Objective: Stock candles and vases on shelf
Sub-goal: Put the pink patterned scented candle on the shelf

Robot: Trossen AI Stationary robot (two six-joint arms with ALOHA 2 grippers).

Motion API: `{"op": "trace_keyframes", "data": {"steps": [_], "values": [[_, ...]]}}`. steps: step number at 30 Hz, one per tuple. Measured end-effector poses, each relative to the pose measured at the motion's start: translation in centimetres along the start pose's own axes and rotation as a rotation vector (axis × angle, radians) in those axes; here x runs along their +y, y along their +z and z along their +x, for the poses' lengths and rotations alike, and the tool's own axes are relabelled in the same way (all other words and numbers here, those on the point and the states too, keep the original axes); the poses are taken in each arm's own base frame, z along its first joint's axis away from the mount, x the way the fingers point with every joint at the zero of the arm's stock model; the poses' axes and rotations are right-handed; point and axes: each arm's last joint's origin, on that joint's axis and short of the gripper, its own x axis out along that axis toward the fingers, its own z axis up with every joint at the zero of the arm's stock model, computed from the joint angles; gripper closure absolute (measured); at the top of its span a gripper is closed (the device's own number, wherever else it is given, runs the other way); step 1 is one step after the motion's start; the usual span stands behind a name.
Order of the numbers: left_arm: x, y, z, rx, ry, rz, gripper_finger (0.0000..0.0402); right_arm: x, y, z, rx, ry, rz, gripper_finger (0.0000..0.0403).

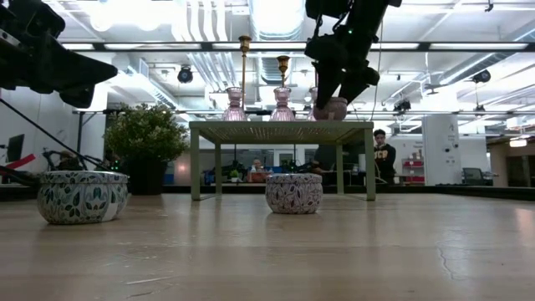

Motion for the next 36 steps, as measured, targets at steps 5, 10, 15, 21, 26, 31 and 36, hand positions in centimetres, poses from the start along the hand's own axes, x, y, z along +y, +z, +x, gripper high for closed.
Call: {"op": "trace_keyframes", "data": {"steps": [5, 10, 15, 21, 26, 31, 36], "values": [[0.0, 0.0, 0.0, 0.000, 0.000, 0.000, 0.0381, 0.0, 0.0, 0.1, 0.003, -0.002, 0.003, 0.0101], [0.0, 0.0, 0.0, 0.000, 0.000, 0.000, 0.0381, 0.2, -0.1, 0.8, 0.017, -0.007, -0.001, 0.0101], [0.0, 0.0, 0.0, 0.000, 0.000, 0.000, 0.0381, 0.3, 0.0, 1.1, 0.013, -0.001, -0.001, 0.0101], [0.0, 0.0, 0.0, 0.001, 0.000, 0.000, 0.0381, 0.4, 0.0, 1.1, 0.016, 0.001, -0.005, 0.0101], [0.0, 0.0, 0.0, 0.000, 0.000, 0.000, 0.0381, 0.4, 0.0, 1.1, 0.020, 0.007, -0.010, 0.0101], [0.0, 0.0, 0.0, 0.000, 0.000, 0.000, 0.0381, 0.4, 0.0, 1.1, 0.030, 0.017, -0.021, 0.0085], [0.0, 0.0, 0.0, 0.000, 0.000, 0.000, 0.0381, 0.5, 0.0, 1.0, 0.031, 0.021, -0.028, 0.0053]]}}
